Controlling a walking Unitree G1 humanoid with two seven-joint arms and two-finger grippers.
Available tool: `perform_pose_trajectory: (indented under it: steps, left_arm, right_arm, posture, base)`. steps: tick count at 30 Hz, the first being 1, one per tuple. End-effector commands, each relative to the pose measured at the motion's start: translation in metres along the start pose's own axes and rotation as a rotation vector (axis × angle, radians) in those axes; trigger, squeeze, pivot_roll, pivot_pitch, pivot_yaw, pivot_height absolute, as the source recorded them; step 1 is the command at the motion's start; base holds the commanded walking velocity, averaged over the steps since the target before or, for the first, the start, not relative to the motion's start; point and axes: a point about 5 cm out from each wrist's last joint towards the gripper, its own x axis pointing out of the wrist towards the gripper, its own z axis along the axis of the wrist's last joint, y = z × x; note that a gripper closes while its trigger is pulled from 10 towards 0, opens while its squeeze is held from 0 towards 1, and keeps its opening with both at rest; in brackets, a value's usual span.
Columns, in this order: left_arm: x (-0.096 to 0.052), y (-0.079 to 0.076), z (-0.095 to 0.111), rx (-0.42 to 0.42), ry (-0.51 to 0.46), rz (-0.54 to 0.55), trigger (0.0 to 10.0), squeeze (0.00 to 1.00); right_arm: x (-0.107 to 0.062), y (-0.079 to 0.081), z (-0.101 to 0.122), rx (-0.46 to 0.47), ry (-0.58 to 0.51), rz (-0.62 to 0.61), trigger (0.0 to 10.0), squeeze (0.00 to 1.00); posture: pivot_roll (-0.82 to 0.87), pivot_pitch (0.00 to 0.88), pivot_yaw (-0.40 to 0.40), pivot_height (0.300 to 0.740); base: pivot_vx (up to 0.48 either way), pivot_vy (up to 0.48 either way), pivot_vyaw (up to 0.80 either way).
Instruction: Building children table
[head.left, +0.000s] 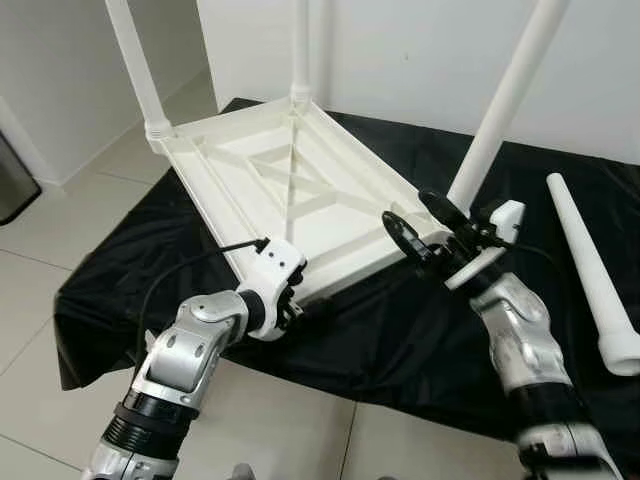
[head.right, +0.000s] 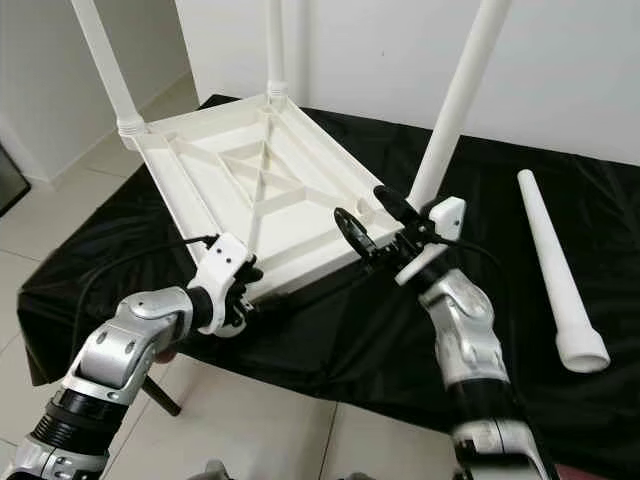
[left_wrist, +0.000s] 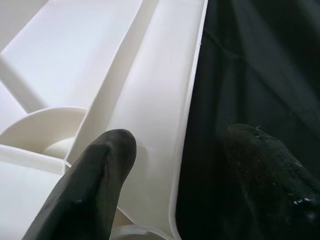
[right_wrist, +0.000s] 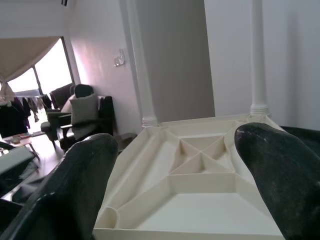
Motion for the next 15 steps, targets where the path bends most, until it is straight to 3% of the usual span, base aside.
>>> perform_pose_trajectory:
  steps: [1, 6, 8, 10, 15]
  left_arm:
    - [0.002, 0.009, -0.015, -0.018, 0.099, 0.099, 10.0, 0.0]
    - [0.003, 0.012, -0.022, -0.02, 0.155, 0.103, 10.0, 0.0]
    - [0.001, 0.014, -0.033, -0.016, 0.256, 0.089, 10.0, 0.0]
    - [0.0, 0.015, -0.037, -0.012, 0.289, 0.084, 10.0, 0.0]
    - [0.0, 0.022, -0.039, -0.013, 0.325, 0.08, 10.0, 0.0]
  right_arm:
    - [-0.001, 0.011, 0.004, 0.034, 0.002, 0.027, 10.0, 0.0]
    - [-0.004, 0.016, 0.007, 0.042, 0.008, 0.042, 10.0, 0.0]
    - [-0.003, 0.025, 0.012, 0.055, 0.007, 0.071, 10.0, 0.0]
    - [-0.003, 0.028, 0.014, 0.058, 0.007, 0.082, 10.0, 0.0]
    - [-0.004, 0.036, 0.02, 0.086, 0.02, 0.081, 10.0, 0.0]
  posture:
    - [-0.02, 0.014, -0.009, 0.74]
    - [-0.03, 0.014, -0.002, 0.74]
    - [-0.03, 0.013, 0.012, 0.74]
    - [-0.03, 0.013, 0.012, 0.74]
    - [-0.04, 0.016, 0.022, 0.74]
  base:
    - [0.0, 0.0, 0.0]
    - [0.0, 0.0, 0.0]
    - [0.0, 0.0, 0.0]
    - [0.0, 0.0, 0.0]
    - [0.0, 0.0, 0.0]
